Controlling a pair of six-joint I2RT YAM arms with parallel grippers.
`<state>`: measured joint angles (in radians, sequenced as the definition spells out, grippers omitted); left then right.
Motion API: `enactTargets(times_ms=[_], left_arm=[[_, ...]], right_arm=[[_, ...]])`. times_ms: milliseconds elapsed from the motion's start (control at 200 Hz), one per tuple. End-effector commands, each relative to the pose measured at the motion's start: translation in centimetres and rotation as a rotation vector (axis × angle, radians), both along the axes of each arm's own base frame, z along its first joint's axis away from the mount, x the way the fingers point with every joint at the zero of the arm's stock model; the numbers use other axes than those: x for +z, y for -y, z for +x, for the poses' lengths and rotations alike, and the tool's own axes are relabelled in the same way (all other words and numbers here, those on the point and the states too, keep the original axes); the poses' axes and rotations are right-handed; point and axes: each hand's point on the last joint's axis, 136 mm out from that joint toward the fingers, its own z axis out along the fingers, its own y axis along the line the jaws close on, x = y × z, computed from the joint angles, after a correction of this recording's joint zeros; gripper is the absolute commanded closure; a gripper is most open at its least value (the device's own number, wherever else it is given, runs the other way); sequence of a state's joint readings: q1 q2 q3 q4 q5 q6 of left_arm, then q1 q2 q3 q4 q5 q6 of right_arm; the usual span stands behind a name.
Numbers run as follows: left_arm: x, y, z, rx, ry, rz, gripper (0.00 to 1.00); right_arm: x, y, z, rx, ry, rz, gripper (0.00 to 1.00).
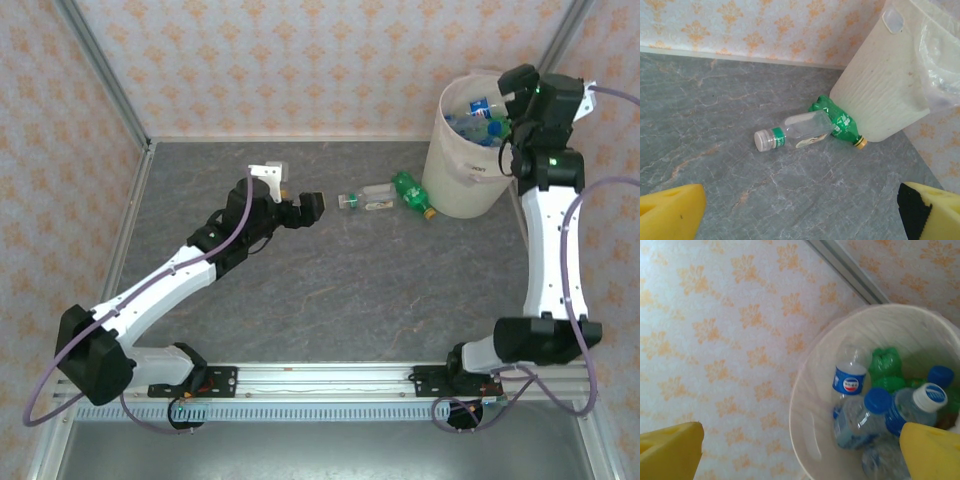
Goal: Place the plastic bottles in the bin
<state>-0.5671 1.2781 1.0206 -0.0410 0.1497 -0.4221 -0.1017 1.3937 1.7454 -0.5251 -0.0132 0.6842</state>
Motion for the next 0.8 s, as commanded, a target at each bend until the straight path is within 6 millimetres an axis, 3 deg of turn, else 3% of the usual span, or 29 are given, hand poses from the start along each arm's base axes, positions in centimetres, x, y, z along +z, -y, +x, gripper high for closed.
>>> enactTargets(times_ms=[0,225,511,796], left_arm=[[0.0,0.8,0.8,-0.012,-0.028,-0.031,0.01],[-2.0,2.8,3.5,-0.009,-0.078,-0.048,0.01],[-5.0,4.2,7.4,0.035,-0.102,0.079,0.07],[-9.4,7.0,11.3,-0.002,-0.145,0.139,0.08]], right_arm=[[0.0,-1.3,-1.9,0.085,0.013,-0.044,0.00],[-1.4,-4.0,-5.5,0.234,0.031,-0.100,0.00],[-5.2,-7.1,-7.7,0.398,0.029,-0.086,0.00],[-5.3,-8.2,-9.4,0.435,0.062,-0.032,0.00]])
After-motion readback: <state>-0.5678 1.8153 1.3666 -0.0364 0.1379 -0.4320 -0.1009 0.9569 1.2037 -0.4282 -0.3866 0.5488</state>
